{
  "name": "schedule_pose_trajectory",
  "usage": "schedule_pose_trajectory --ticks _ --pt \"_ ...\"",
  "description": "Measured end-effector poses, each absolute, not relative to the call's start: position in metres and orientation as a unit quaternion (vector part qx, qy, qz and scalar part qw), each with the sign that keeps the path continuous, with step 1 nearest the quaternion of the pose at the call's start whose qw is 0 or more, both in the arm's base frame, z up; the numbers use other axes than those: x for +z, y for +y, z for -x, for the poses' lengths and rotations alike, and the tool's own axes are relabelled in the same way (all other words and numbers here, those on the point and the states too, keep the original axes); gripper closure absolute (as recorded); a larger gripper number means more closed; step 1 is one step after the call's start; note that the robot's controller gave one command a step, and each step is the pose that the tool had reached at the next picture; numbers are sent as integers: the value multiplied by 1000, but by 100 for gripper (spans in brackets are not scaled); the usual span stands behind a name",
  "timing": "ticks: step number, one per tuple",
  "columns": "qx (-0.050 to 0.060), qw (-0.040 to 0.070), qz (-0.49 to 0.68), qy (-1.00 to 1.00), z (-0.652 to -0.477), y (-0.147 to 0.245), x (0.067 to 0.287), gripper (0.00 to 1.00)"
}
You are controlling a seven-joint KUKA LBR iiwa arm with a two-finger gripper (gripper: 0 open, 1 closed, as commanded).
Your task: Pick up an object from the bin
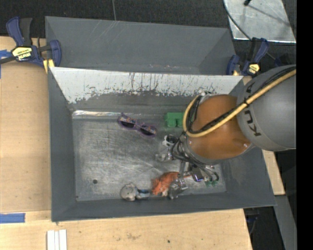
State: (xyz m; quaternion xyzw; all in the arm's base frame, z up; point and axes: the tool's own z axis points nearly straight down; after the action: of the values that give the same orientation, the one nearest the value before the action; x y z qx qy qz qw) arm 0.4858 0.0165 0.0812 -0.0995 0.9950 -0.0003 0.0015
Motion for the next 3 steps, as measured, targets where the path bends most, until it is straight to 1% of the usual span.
schedule_pose_trajectory --ticks 1,2,3 --pt "2 8 122 993 -498 -8 75 100" --pt "2 8 122 993 -498 -8 75 100" --pt "2 5 122 993 -497 -9 78 100"
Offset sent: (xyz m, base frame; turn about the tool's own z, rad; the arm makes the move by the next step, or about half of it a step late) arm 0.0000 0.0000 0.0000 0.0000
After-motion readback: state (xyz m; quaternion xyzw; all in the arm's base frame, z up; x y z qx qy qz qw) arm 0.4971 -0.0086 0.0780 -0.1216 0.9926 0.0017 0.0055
